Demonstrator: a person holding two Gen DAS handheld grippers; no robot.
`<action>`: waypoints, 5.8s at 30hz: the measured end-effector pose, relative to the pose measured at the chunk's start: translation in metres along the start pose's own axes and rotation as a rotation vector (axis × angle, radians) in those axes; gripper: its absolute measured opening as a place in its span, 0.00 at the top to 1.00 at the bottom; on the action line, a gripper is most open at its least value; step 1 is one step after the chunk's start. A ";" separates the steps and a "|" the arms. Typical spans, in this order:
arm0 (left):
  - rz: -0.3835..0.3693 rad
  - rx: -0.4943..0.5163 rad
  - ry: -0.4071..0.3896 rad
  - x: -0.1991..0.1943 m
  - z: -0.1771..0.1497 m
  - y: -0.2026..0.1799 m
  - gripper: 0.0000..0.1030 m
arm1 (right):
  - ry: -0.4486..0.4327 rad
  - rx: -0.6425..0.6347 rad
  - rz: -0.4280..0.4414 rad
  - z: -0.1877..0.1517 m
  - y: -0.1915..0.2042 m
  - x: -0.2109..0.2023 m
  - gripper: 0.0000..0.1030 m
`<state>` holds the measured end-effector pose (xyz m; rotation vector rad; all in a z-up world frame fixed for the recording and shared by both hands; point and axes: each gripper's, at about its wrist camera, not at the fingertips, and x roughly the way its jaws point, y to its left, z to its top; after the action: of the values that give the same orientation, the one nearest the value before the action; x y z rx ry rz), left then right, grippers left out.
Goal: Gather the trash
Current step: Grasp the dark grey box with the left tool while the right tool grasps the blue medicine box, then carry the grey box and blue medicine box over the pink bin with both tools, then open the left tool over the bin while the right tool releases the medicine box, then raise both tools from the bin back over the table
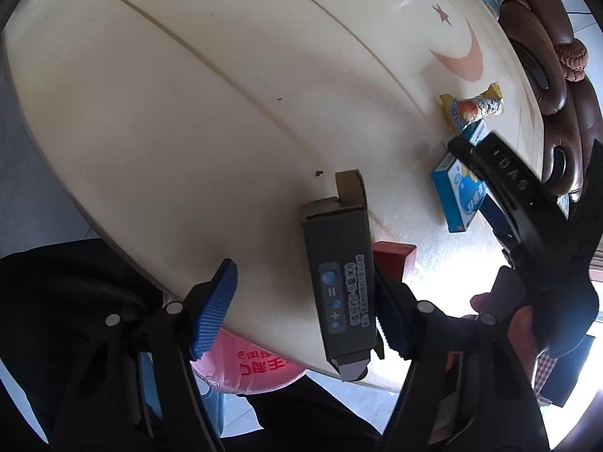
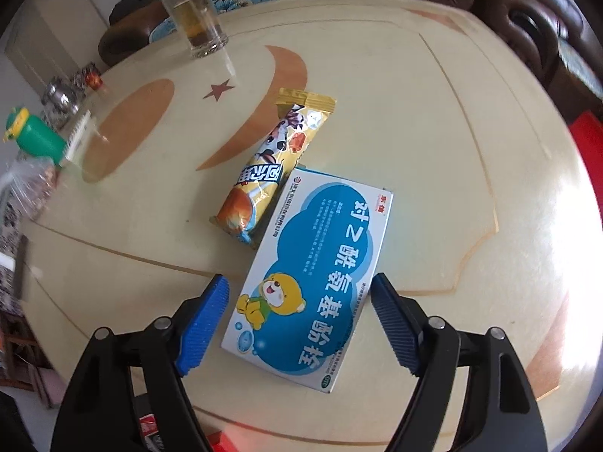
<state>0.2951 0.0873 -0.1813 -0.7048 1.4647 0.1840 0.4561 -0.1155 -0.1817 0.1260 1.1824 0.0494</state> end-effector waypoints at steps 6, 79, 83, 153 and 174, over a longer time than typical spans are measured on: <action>-0.046 -0.010 0.013 0.003 0.001 0.002 0.58 | -0.005 -0.014 0.024 -0.002 -0.007 -0.003 0.34; -0.023 0.811 -0.191 -0.042 -0.167 0.014 0.74 | -0.043 -0.082 0.166 -0.279 -0.052 -0.154 0.90; -0.018 0.804 -0.018 0.024 -0.187 0.040 0.74 | 0.126 0.007 0.173 -0.315 -0.068 -0.076 0.92; 0.164 1.235 -0.330 -0.148 -0.129 -0.073 0.30 | -0.310 0.005 0.254 -0.092 -0.078 -0.261 0.35; 0.128 1.251 -0.144 -0.090 -0.081 -0.084 0.30 | -0.222 0.014 0.250 -0.025 -0.054 -0.195 0.35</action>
<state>0.2593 0.0042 -0.0649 0.4130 1.1857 -0.5496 0.3576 -0.1875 -0.0180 0.2844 0.9408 0.2415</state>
